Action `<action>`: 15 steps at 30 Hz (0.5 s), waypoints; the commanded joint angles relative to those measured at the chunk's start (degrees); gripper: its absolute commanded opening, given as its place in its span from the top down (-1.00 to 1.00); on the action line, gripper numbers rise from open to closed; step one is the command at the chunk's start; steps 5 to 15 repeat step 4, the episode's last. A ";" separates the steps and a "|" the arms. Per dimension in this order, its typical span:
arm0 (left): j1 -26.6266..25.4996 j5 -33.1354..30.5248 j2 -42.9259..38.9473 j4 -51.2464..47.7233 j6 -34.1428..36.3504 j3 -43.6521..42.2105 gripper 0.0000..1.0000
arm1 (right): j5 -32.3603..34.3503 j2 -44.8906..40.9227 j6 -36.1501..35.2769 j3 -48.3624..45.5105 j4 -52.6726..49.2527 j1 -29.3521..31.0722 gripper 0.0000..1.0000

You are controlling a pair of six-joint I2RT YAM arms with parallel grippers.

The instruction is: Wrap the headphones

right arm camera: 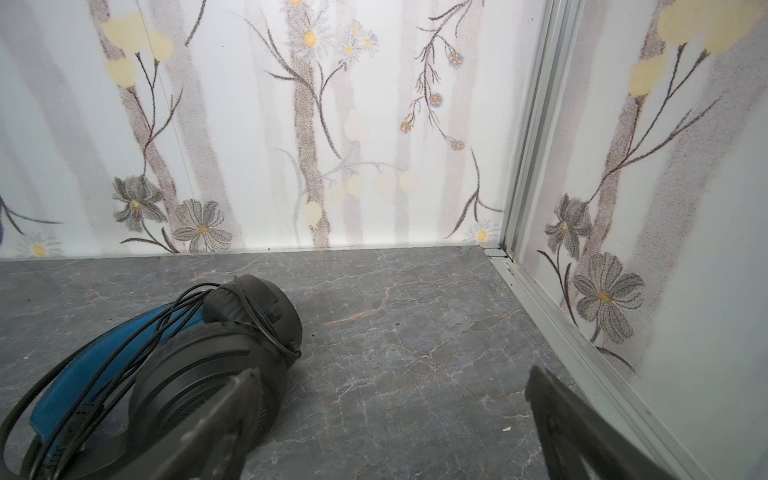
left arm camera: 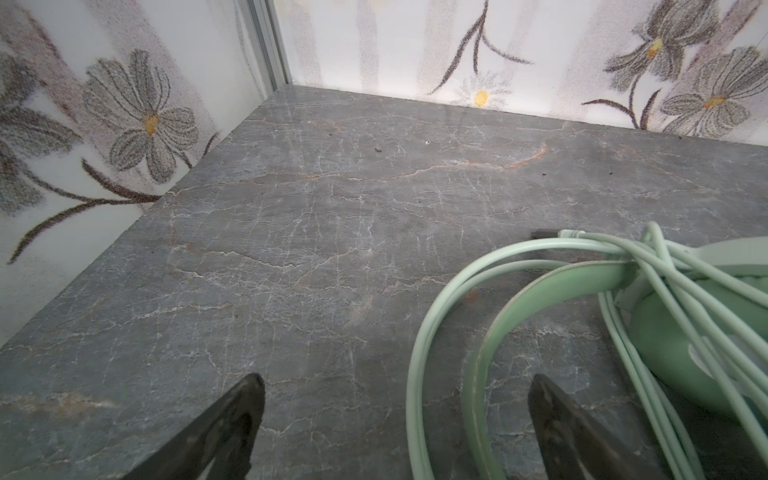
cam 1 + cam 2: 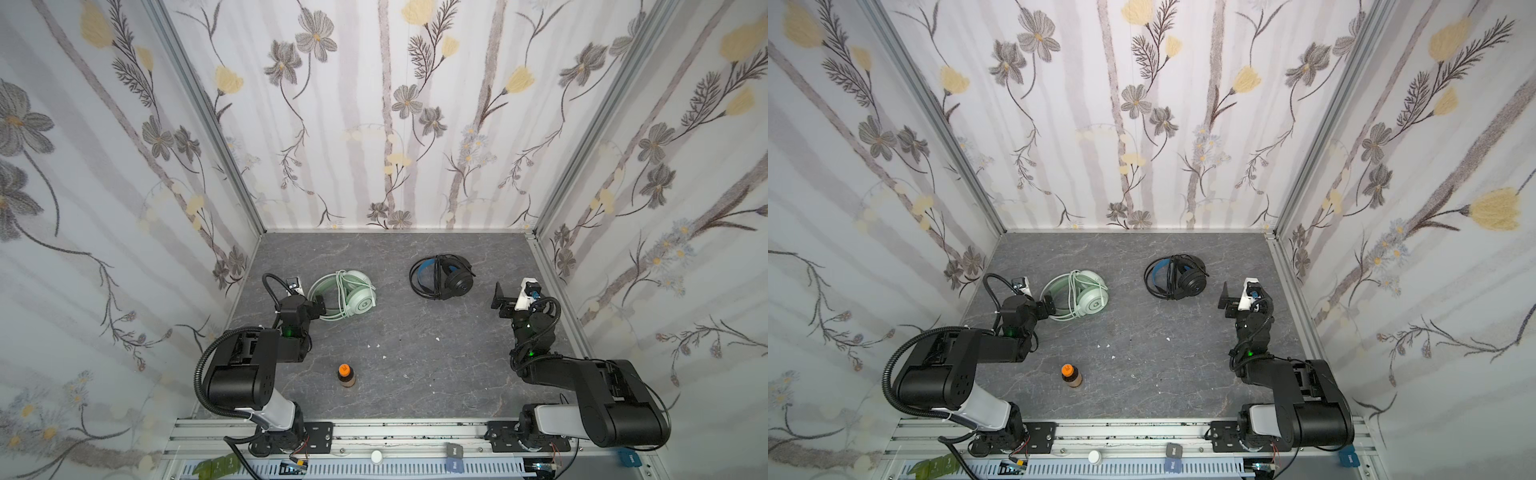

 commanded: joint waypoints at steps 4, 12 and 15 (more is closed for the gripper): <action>0.07 -0.48 0.04 2.67 -0.43 0.20 -1.00 | -1.93 0.07 -0.11 0.71 1.83 -1.10 -0.99; 0.07 -0.48 0.04 2.67 -0.43 0.20 -1.00 | -1.93 0.07 -0.11 0.71 1.83 -1.10 -0.99; 0.07 -0.48 0.04 2.67 -0.43 0.20 -1.00 | -1.93 0.07 -0.11 0.71 1.83 -1.10 -0.99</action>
